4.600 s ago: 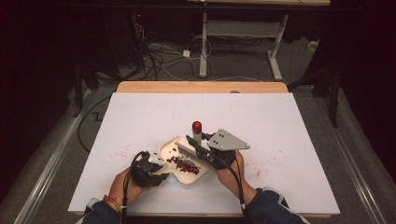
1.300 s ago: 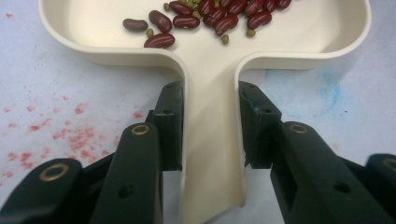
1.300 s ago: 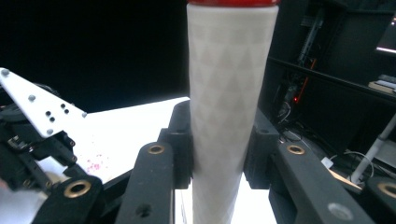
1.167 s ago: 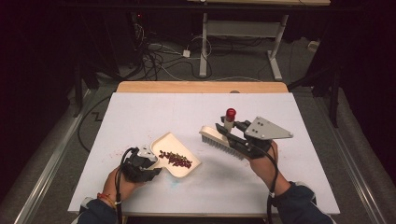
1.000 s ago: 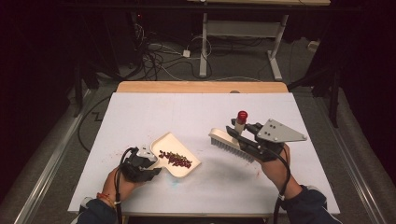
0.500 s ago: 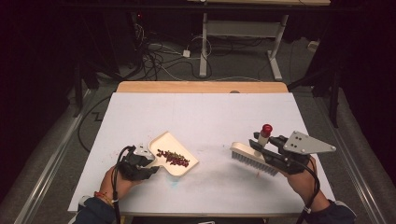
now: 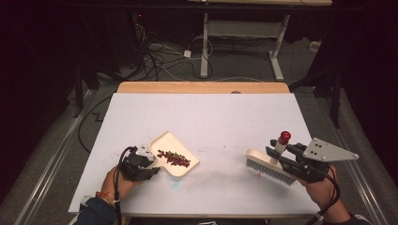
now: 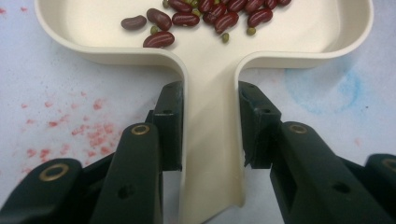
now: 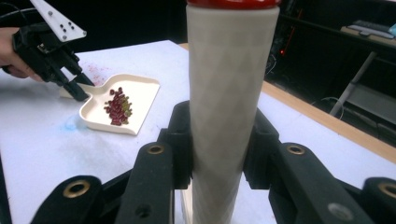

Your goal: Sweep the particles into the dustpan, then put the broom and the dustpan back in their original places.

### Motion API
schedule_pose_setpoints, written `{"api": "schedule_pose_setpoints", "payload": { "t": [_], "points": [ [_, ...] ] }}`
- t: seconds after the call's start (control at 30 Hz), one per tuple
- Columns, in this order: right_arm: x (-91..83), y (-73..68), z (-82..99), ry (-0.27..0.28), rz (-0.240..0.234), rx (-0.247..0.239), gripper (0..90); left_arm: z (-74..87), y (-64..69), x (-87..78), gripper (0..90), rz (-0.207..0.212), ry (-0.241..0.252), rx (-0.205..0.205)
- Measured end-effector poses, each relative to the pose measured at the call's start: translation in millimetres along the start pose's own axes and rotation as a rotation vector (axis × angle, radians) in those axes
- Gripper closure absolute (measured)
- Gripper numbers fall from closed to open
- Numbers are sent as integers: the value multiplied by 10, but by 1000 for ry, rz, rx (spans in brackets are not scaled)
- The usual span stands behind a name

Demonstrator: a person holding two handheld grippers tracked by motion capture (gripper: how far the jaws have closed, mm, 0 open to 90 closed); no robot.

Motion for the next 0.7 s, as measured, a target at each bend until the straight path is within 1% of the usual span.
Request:
{"api": "schedule_pose_setpoints", "payload": {
  "t": [0.07,0.2,0.3,0.37,0.43,0.53,0.6,0.7],
  "points": [
    [-11,8,7,0,-9,6,698,0,-2,10,628,3,-1,-1],
    [4,12,27,0,-6,12,698,18,1,19,628,1,11,-11],
    [17,-12,41,-7,-22,13,698,6,14,16,628,-9,1,-3],
    [29,-17,41,-5,-30,14,697,2,-1,18,628,-5,3,-7],
    [44,-4,47,-4,-31,17,697,2,-17,25,628,-2,9,-15],
    [54,16,62,-11,-27,28,698,3,-16,25,628,-9,11,-16],
    [45,12,62,-12,-29,28,697,7,-22,26,628,-5,15,-22],
    [7,-7,58,-14,-31,28,698,-2,-26,12,628,-15,11,-20]
  ]
}}
Point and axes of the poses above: each handheld gripper's, and its own axes: x roughly forward along the jaws, z roughly out of its underside, y roughly to its right, the point moved 3 cm from there along x, roughly forward along the jaws, and after that the axes turned 8 degrees about y, right-handed, at the moved point
